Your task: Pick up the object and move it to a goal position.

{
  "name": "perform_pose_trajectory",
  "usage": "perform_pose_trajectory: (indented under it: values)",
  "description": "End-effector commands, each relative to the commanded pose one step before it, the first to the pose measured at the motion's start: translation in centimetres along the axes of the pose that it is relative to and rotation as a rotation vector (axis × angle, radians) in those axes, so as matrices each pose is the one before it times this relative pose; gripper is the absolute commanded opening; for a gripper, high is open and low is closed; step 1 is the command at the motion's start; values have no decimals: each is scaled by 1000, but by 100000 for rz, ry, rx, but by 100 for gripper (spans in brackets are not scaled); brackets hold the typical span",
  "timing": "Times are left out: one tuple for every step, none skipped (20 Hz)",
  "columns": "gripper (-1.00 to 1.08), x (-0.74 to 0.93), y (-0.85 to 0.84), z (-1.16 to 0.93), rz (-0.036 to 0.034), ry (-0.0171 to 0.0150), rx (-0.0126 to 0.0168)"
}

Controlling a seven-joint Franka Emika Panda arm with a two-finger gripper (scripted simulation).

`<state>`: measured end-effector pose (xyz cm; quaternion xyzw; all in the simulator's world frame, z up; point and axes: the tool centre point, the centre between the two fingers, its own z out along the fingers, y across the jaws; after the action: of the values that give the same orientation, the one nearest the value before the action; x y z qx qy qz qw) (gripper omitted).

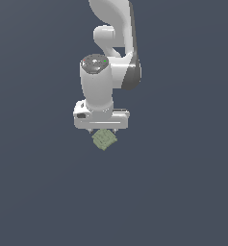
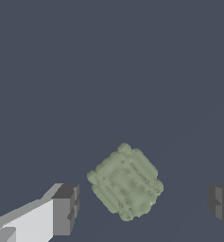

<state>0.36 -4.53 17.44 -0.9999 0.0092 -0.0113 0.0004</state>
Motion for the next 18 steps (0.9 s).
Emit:
perform_pose_trajectory:
  values:
    - [100, -61, -55, 140, -765, -89, -12]
    - [100, -41, 21, 88, -534, -19, -26]
    - [100, -50, 30, 106, -661, -18, -33]
    - [100, -60, 36, 128, -792, -22, -38]
    - [100, -73, 34, 153, -940, -33, -42]
    - [100, -86, 28, 180, -1096, -45, -46]
    - [100, -98, 24, 205, -1245, -56, -48]
    - [100, -110, 22, 227, -1384, -63, -50]
    - [100, -122, 25, 246, -1512, -66, -52]
    - [100, -134, 27, 265, -1645, -69, -53]
    - [100, -147, 26, 286, -1782, -74, -52]
    - [100, -160, 20, 308, -1930, -81, -50]
    - [100, -174, 15, 328, -2073, -86, -47]
    - [100, -188, 10, 348, -2215, -91, -42]
    - [100, -202, 3, 368, -2359, -94, -37]
    - [100, -216, -7, 387, -2506, -98, -29]
    - [100, -230, -17, 406, -2650, -100, -20]
    - [100, -242, -30, 420, -2772, -100, -9]
